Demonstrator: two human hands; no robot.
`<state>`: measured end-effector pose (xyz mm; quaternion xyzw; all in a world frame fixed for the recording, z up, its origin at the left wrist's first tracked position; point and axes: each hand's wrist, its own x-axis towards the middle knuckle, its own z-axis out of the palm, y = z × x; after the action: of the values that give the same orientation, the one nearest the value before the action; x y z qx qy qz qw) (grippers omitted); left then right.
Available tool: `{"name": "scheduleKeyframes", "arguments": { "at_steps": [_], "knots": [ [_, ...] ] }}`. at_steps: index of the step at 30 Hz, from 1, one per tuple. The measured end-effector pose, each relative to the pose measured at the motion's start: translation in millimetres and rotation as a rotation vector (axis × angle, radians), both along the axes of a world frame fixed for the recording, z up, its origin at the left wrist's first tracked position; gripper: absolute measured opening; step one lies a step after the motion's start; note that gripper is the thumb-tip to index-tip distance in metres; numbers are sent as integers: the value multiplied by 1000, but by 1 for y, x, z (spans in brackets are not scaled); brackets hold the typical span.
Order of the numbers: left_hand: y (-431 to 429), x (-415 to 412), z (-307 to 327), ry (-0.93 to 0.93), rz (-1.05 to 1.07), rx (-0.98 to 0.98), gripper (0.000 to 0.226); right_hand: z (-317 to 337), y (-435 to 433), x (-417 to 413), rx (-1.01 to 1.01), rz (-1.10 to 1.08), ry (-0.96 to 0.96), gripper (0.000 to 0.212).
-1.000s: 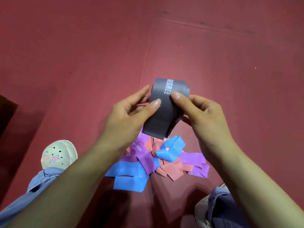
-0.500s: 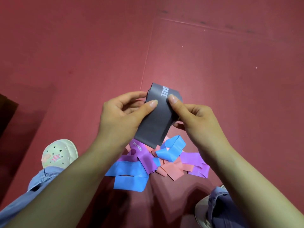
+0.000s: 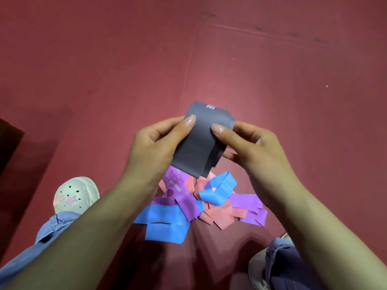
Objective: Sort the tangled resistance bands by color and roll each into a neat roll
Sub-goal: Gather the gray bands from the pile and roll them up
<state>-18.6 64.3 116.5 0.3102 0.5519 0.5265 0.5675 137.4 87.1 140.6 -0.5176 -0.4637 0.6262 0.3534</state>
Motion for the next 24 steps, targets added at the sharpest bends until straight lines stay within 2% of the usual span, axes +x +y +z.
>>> {"name": "scheduleKeyframes", "arguments": {
  "at_steps": [2,6,11,15,21,24],
  "knots": [
    [-1,1,0,53,-2,29,24,1,1,0,-10,-27,-11,19],
    [-2,5,0,225,-45,123,49,-1,0,-2,-67,-149,-19,31],
    [-7,7,-3,481,-152,102,75,-4,-4,-7,-184,-108,-15,43],
    [-9,7,-2,609,-160,80,74,-3,-3,-4,-318,-28,0,38],
    [-14,16,-3,789,-162,112,71,-3,-5,-7,-374,55,-130,40],
    [-13,15,-2,808,-129,141,61,-2,-3,-7,-400,128,-212,56]
  ]
}}
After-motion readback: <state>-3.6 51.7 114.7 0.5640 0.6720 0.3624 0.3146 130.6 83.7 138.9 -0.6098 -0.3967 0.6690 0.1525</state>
